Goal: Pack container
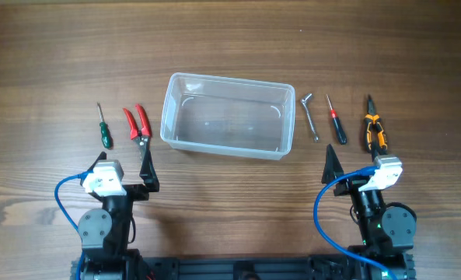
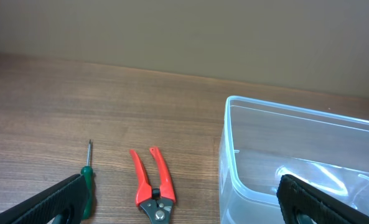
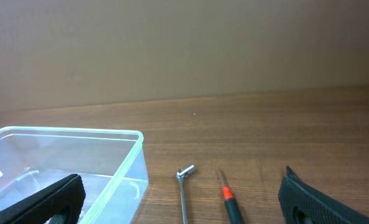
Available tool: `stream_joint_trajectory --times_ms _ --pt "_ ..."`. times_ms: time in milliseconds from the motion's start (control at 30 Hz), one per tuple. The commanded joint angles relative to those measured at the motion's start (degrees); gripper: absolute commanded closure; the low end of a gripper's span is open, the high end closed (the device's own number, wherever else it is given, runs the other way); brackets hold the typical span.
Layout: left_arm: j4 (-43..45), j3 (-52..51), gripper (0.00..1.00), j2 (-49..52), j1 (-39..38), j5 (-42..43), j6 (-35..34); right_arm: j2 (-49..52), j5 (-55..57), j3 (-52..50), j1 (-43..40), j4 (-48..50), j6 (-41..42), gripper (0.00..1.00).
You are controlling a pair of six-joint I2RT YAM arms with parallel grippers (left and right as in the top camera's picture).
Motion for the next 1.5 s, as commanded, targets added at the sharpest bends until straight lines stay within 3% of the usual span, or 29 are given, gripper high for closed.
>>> stream_joint_trajectory --times_ms 0,1200,1333,1467 --pt "0.1 -0.4 0.01 -0.4 0.4 -0.1 -1.0 -1.0 0.8 -0.6 0.2 0.5 -1.0 0.0" --pt "0.1 -0.4 0.0 -0.4 0.4 -0.1 -1.0 -1.0 1.5 -0.6 0.2 1.6 -1.2 0.0" --pt "0.1 -0.4 0.0 -0.4 0.4 -0.1 -1.0 -1.0 -4.2 -0.1 0.2 2.4 0.2 0.0" --pt "0.1 -0.4 0.0 -0.4 0.4 -0.1 -1.0 3.5 5.1 8.1 0.2 1.9 -5.3 0.0"
